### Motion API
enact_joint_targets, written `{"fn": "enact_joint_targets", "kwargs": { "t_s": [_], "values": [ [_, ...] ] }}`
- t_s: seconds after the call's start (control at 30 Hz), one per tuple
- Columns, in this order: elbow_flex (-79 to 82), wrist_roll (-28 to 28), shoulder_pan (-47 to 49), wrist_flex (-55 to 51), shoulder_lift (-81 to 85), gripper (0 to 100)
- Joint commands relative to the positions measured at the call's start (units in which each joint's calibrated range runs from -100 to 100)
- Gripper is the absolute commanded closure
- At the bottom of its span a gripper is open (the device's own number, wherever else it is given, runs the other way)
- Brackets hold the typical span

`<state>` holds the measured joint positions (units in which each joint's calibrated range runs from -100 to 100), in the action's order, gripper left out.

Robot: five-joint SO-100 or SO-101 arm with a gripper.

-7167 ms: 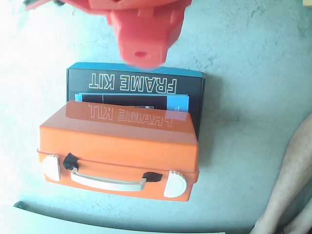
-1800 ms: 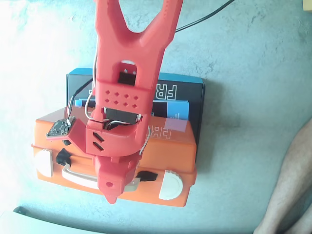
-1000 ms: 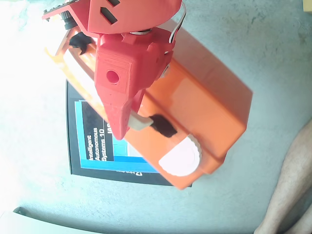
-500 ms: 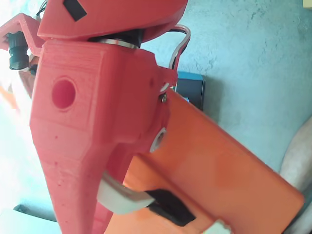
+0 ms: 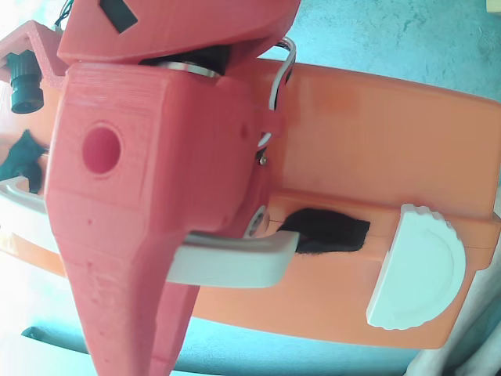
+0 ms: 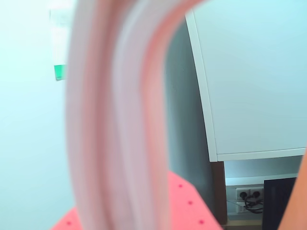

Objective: Grab the white handle of the orange box

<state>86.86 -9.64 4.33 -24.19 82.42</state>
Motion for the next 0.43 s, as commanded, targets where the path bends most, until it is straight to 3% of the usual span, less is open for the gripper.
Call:
{"fn": "enact_joint_targets", "kwargs": {
  "t_s": [0.0,0.4],
  "values": [
    [12.34,-0.26,-1.03,-2.96,-1.48,98],
    [12.34,-0.26,-1.03,-2.54,-1.48,98]
  ]
}}
